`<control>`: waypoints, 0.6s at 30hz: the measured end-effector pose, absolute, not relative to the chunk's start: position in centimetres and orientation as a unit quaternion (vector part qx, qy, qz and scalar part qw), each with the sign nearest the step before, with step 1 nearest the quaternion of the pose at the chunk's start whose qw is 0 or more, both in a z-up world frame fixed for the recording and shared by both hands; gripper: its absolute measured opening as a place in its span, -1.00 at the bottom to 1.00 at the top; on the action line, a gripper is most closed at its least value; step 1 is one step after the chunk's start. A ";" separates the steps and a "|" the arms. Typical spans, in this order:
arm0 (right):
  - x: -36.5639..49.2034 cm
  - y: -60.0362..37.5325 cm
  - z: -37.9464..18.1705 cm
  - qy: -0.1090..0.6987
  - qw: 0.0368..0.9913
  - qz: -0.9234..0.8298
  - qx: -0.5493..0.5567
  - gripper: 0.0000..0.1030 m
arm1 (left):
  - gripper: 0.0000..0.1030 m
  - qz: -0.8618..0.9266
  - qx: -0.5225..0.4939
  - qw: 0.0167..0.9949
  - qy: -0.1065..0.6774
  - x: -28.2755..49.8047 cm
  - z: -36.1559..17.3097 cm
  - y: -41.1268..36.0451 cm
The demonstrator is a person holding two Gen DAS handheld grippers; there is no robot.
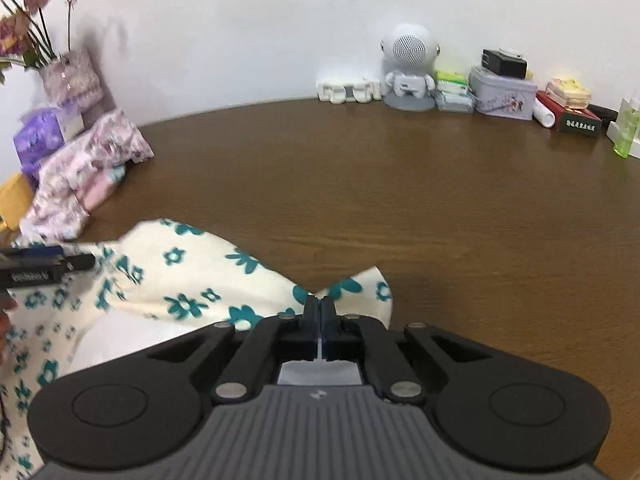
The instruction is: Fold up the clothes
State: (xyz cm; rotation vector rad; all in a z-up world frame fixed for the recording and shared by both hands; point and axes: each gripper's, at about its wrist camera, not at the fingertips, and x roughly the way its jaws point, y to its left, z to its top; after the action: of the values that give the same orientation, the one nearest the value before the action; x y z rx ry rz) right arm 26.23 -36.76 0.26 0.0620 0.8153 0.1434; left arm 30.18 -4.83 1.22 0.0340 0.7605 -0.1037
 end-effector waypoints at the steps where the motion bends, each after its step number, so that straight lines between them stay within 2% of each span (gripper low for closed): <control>1: 26.2 -36.6 0.0 0.399 0.914 0.069 0.022 -0.99 | 0.49 -0.051 0.017 0.927 0.370 30.2 1.2 -4.8; 3: 26.2 -36.0 0.2 0.400 0.914 0.067 0.001 -0.97 | 0.49 -0.053 0.019 0.928 0.370 30.1 1.2 -4.8; 8: 26.0 -36.3 3.9 0.346 0.933 0.086 0.057 -0.79 | 0.51 -0.050 0.020 0.928 0.368 30.1 1.1 -5.0; 9: 26.2 -35.7 4.4 0.338 0.934 0.100 0.057 -0.67 | 0.51 -0.050 0.020 0.929 0.367 30.1 1.1 -5.0; 10: 26.5 -34.9 4.6 0.336 0.933 0.114 0.052 -0.44 | 0.51 -0.051 0.020 0.929 0.366 30.0 1.1 -4.9; 12: 26.9 -33.9 4.5 0.340 0.931 0.128 0.043 -0.26 | 0.51 -0.052 0.020 0.929 0.365 30.0 1.1 -4.9; 18: 27.6 -31.9 2.6 0.369 0.918 0.141 0.023 -0.20 | 0.51 -0.056 0.016 0.930 0.362 29.9 1.1 -4.7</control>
State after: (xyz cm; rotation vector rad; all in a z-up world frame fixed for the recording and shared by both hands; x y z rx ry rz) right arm 27.60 -31.90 2.63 0.0471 0.7589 0.2898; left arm 29.88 -4.70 1.11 0.0323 0.7414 -0.1151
